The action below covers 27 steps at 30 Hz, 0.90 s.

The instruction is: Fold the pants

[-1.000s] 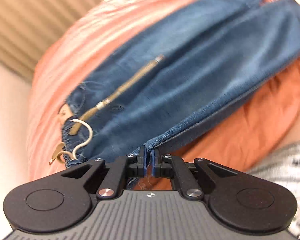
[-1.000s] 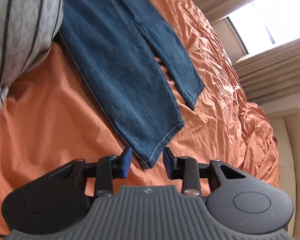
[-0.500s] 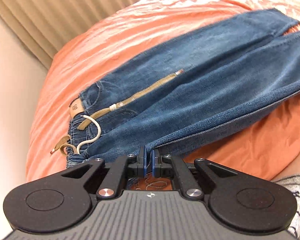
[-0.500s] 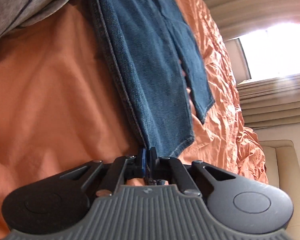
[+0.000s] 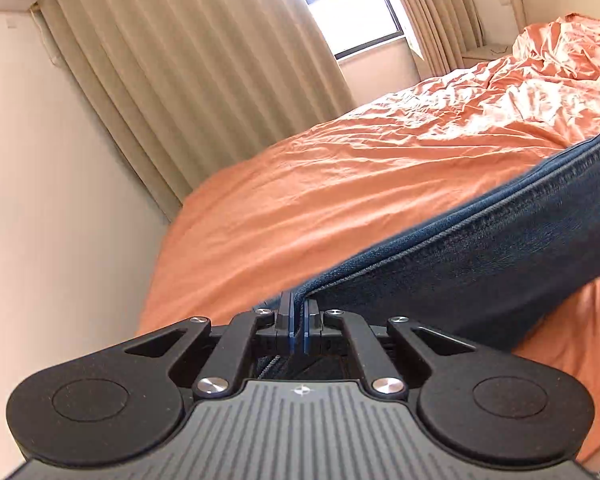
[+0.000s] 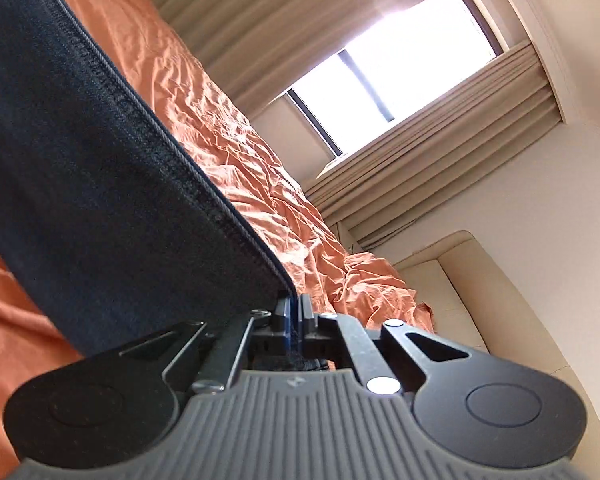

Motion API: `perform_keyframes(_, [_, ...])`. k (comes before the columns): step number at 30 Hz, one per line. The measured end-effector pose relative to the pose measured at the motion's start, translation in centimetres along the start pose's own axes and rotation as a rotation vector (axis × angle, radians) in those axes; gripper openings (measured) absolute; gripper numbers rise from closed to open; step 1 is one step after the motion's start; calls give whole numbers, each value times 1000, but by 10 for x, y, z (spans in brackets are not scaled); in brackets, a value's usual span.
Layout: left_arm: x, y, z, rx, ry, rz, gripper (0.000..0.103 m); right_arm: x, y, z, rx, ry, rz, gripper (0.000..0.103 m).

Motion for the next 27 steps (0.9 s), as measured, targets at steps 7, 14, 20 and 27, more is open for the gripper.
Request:
perform_keyframes(7, [10, 29, -87, -60, 12, -77, 4, -6, 39, -108, -94, 65, 12, 0])
perform_keyframes(14, [31, 32, -221, -192, -4, -111, 4, -62, 61, -244, -188, 162, 101, 0])
perform_keyframes(20, [51, 3, -314, -338, -38, -160, 4, -121, 65, -338, -250, 267, 192, 0])
perform_keyframes(27, [57, -28, -348, -386, -75, -174, 4, -162, 58, -379, -279, 341, 214, 0])
Point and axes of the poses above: each gripper's, at about its wrist camera, not at the fingertips, and z roughly against the way its jaws point, x to its right, y to its top, the point moved 8 cm from there along -z, roughly the way its jaws point, and after that the axes turned 13 degrees about z, right-handed, at the moved point
